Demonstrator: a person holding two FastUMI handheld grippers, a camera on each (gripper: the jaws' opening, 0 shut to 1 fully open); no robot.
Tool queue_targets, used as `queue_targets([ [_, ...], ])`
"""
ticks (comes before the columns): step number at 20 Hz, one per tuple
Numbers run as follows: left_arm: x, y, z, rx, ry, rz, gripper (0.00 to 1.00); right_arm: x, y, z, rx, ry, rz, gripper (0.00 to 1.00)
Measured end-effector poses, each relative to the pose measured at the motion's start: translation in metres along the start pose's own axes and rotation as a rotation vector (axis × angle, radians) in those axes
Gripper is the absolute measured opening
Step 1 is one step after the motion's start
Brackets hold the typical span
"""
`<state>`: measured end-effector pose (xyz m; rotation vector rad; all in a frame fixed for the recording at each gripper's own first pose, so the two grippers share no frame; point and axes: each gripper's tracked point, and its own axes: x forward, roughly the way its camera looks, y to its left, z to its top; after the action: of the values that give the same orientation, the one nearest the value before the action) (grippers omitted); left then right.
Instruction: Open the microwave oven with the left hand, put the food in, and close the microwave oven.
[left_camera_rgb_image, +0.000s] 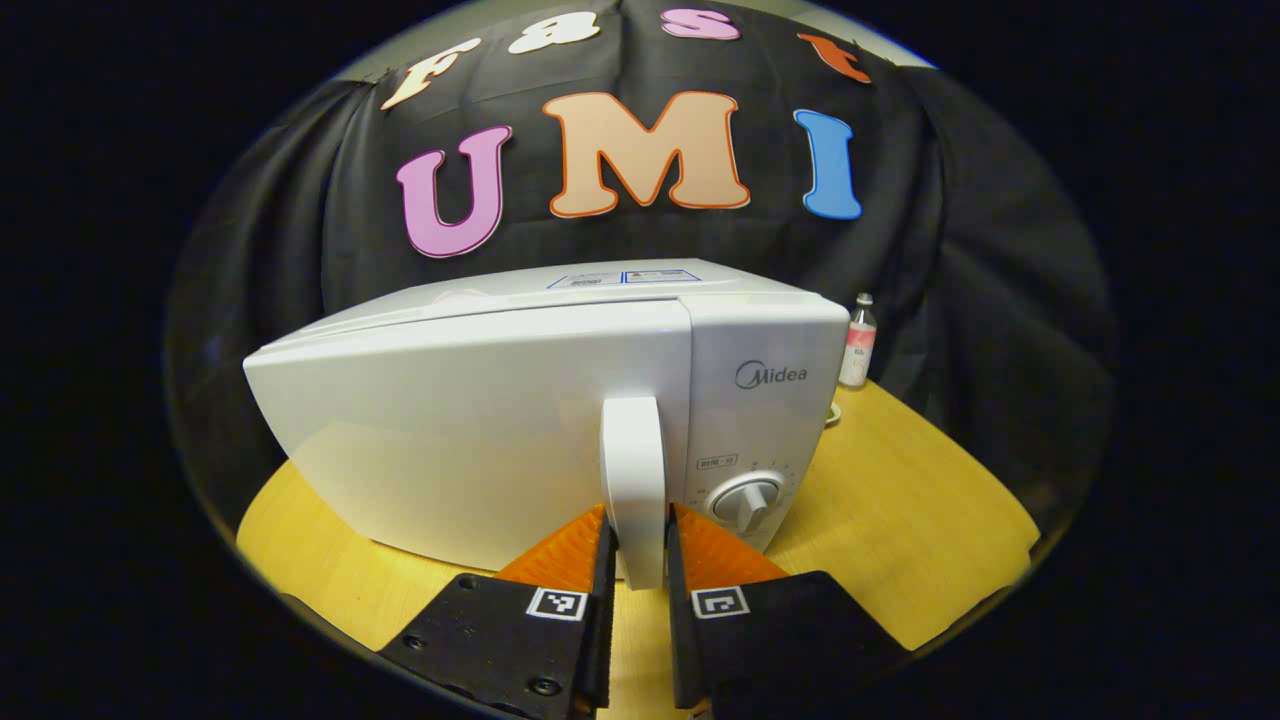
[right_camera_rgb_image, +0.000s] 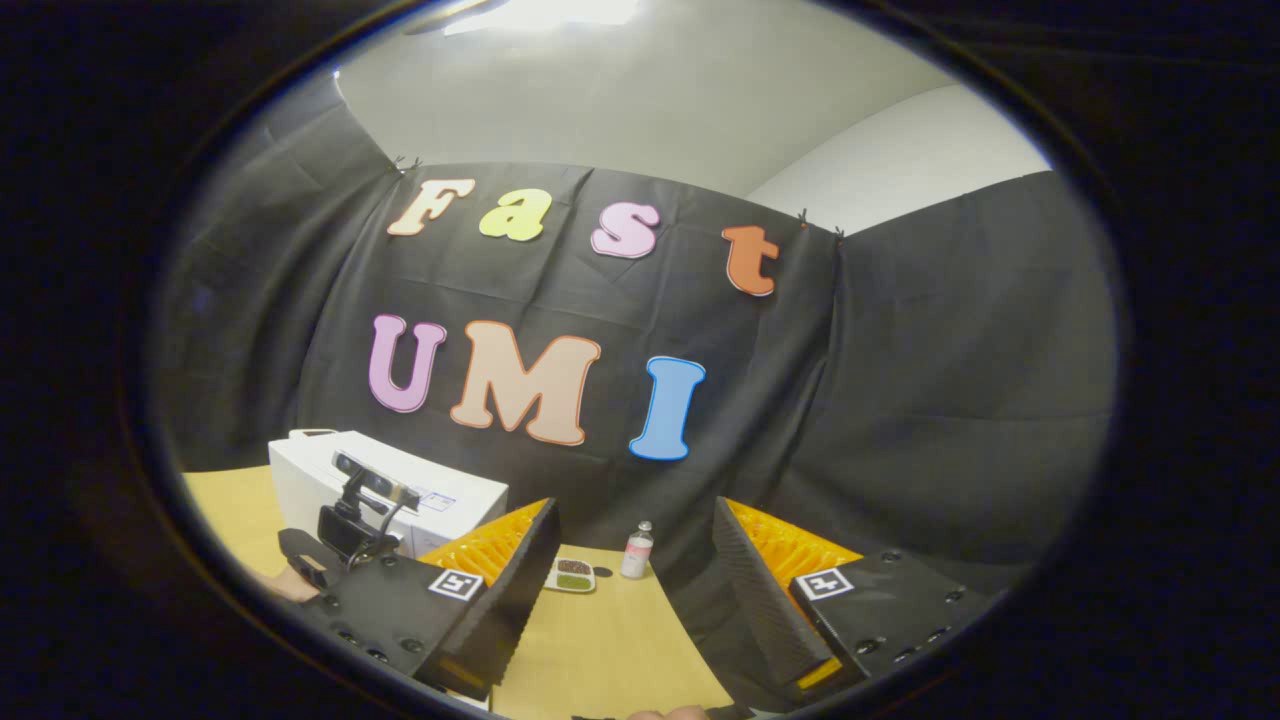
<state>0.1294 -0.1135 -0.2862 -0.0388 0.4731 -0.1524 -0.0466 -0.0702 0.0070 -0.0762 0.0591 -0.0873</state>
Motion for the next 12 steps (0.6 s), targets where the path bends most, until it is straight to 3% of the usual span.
queue_targets([
  [2, 0.0011, -0.0024, 0.001, -0.009, -0.015, -0.007, 0.23, 0.0014, -0.0002, 0.0015, 0.007, -0.003, 0.0, 0.97],
  [6, 0.0013, -0.0017, -0.0017, 0.07, 0.001, -0.01, 0.23, 0.0028, 0.0043, -0.0006, 0.036, 0.004, 0.015, 0.97],
  [12, 0.0004, -0.0046, 0.0002, 0.077, -0.011, -0.041, 0.09, -0.0037, 0.0082, 0.0049, 0.041, -0.01, 0.04, 0.97],
])
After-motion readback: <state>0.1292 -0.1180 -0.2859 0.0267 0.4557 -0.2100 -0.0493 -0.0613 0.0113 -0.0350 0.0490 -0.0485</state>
